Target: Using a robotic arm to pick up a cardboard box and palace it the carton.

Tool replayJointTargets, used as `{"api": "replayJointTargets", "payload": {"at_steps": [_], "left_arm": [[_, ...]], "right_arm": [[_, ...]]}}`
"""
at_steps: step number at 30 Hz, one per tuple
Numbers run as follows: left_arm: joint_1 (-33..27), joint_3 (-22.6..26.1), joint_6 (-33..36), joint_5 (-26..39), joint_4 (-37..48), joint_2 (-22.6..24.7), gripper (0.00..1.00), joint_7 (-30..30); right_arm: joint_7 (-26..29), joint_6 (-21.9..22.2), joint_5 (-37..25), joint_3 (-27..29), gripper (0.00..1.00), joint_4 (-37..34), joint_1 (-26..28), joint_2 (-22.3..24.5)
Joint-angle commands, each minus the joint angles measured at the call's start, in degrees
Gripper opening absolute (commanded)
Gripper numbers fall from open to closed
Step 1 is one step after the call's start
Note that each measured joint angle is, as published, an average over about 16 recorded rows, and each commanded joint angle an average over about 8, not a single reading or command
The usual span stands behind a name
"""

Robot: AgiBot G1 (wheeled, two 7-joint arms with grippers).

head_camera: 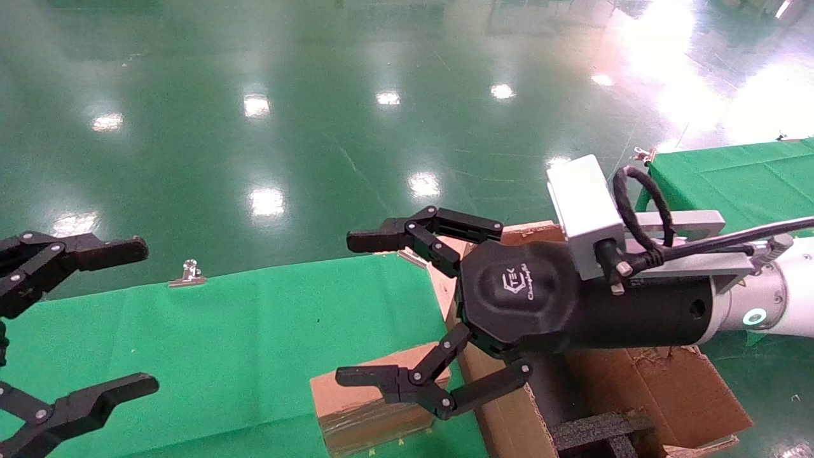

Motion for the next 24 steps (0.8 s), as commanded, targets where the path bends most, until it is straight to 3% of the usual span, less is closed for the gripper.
{"api": "replayJointTargets", "payload": {"at_steps": [1, 12, 14, 20, 21, 24], "left_arm": [[0.0, 0.0, 0.0, 0.0, 0.0, 0.0, 1.00, 0.0], [0.0, 0.0, 0.0, 0.0, 0.0, 0.0, 1.00, 0.0], [0.0, 0.0, 0.0, 0.0, 0.0, 0.0, 0.82, 0.0], [0.0, 0.0, 0.0, 0.0, 0.0, 0.0, 0.07, 0.0], [0.0, 0.0, 0.0, 0.0, 0.0, 0.0, 0.01, 0.0], [0.0, 0.0, 0.0, 0.0, 0.0, 0.0, 0.00, 0.0]], "right_arm": [[0.0, 0.0, 0.0, 0.0, 1.00, 0.0, 0.0, 0.0], [0.0, 0.0, 0.0, 0.0, 1.00, 0.0, 0.0, 0.0], [0.0, 0.0, 0.0, 0.0, 1.00, 0.0, 0.0, 0.0], [0.0, 0.0, 0.0, 0.0, 1.00, 0.0, 0.0, 0.0], [0.0, 0.0, 0.0, 0.0, 1.00, 0.0, 0.0, 0.0], [0.0, 0.0, 0.0, 0.0, 1.00, 0.0, 0.0, 0.0]]}}
